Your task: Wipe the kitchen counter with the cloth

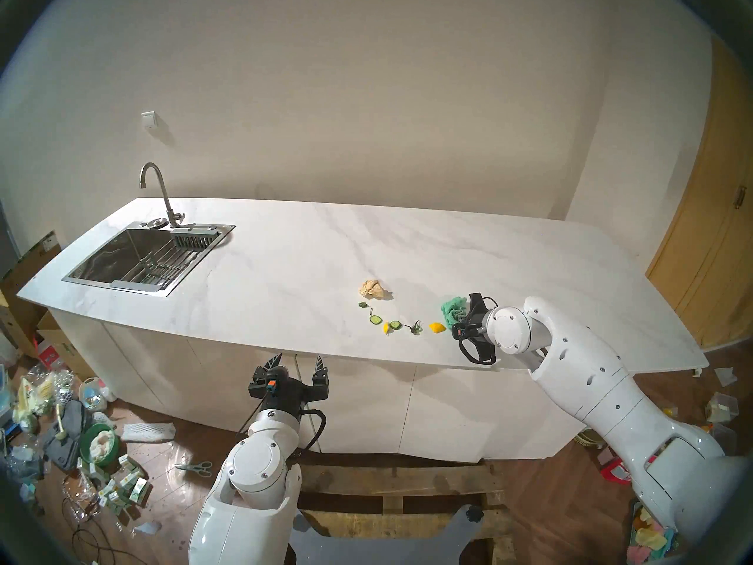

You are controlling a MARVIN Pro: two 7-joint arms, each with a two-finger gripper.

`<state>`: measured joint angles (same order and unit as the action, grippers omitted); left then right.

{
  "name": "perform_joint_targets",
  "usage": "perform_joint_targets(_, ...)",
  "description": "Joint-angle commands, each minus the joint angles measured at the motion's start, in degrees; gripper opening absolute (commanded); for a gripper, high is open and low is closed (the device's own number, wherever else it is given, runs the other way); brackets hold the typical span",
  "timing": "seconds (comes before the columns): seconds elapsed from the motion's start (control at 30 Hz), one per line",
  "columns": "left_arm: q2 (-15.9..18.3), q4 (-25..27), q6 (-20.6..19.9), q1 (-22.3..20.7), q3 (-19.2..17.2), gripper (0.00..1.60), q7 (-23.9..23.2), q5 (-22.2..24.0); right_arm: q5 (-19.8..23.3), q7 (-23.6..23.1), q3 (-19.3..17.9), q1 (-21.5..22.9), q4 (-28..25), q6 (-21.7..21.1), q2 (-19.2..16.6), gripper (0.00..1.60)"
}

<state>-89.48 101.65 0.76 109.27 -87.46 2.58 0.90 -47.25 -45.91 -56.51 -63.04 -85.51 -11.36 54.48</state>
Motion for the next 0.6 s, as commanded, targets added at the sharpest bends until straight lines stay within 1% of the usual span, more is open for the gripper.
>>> perform_joint_targets(0.0, 0.07, 1.51, 0.34, -0.31, 0.14, 1.60, -0.24, 0.03, 2.20, -3.37, -2.21, -5.40, -4.11, -1.55, -6.05, 0.00)
perform_joint_targets(0.03, 0.07, 1.51, 0.34, -0.31, 0.14, 1.60, -0.24, 0.03, 2.20, -3.37, -2.21, -5.40, -4.11, -1.55, -6.05, 0.00)
perform_joint_targets(0.07, 0.08, 1.51, 0.34, -0.31, 0.15, 1.60, -0.23, 0.03, 3.16, -3.48, -3.04, -7.20, -6.67, -1.98, -7.01, 0.00)
perform_joint_targets(0.1, 0.08, 1.52, 0.34, -0.30, 0.15, 1.60, -0.24, 0.03, 4.18, -3.52, -2.94, -7.47, -7.51, -2.66, -7.44, 0.00)
perform_joint_targets(0.13, 0.08, 1.52, 0.34, -0.30, 0.15, 1.60, -0.24, 0.03, 4.18, -3.52, -2.94, -7.47, -7.51, -2.66, -7.44, 0.00)
perform_joint_targets(0.17, 0.09, 1.55, 0.33, -0.29, 0.15, 1.60, -0.25, 0.04, 5.71, -3.14, -3.46, -8.81, -9.59, -3.79, -7.95, 0.00)
perform_joint_targets(0.2, 0.09, 1.57, 0.33, -0.28, 0.15, 1.60, -0.25, 0.05, 5.50, -2.85, -3.91, -9.83, -10.83, -4.09, -7.94, 0.00)
perform_joint_targets(0.27, 0.10, 1.58, 0.32, -0.27, 0.15, 1.60, -0.26, 0.05, 6.44, -2.96, -4.16, -10.95, -12.59, -5.03, -7.83, 0.00)
perform_joint_targets(0.3, 0.10, 1.58, 0.32, -0.27, 0.15, 1.60, -0.26, 0.05, 6.44, -2.96, -4.16, -10.95, -12.59, -5.03, -7.83, 0.00)
perform_joint_targets(0.33, 0.10, 1.59, 0.32, -0.27, 0.15, 1.60, -0.26, 0.05, 6.48, -2.94, -4.00, -11.27, -13.08, -5.18, -7.68, 0.00)
perform_joint_targets(0.37, 0.10, 1.58, 0.33, -0.27, 0.15, 1.60, -0.25, 0.05, 7.66, -2.61, -4.62, -12.23, -14.06, -5.62, -7.34, 0.00)
perform_joint_targets(0.43, 0.11, 1.59, 0.32, -0.26, 0.15, 1.60, -0.26, 0.06, 7.44, -1.47, -4.63, -13.15, -14.93, -6.36, -6.64, 0.00)
perform_joint_targets(0.5, 0.12, 1.62, 0.31, -0.25, 0.16, 1.60, -0.27, 0.07, 6.96, 0.77, -5.21, -13.89, -14.78, -7.78, -5.12, 0.00)
perform_joint_targets(0.57, 0.12, 1.64, 0.30, -0.24, 0.16, 1.60, -0.27, 0.08, 5.83, 3.34, -4.93, -13.67, -13.77, -8.39, -3.56, 0.00)
